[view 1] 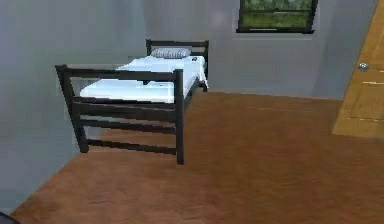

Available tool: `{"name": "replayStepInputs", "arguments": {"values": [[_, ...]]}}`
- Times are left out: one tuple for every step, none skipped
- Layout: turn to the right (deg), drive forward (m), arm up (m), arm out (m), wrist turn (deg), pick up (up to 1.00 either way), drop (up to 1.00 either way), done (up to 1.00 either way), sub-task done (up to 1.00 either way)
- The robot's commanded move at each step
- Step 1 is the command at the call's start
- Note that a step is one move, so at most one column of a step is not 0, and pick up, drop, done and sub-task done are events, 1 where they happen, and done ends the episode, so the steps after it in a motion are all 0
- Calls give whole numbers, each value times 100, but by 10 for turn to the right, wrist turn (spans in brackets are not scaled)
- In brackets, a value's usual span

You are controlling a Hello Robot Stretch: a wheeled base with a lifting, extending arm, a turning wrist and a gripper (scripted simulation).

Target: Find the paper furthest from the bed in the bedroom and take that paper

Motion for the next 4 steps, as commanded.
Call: {"name": "replayStepInputs", "arguments": {"values": [[90, 0, 0, 0, 0, 0, 0, 0, 0], [0, 70, 0, 0, 0, 0, 0, 0, 0], [30, 0, 0, 0, 0, 0, 0, 0, 0], [0, 35, 0, 0, 0, 0, 0, 0, 0]]}}
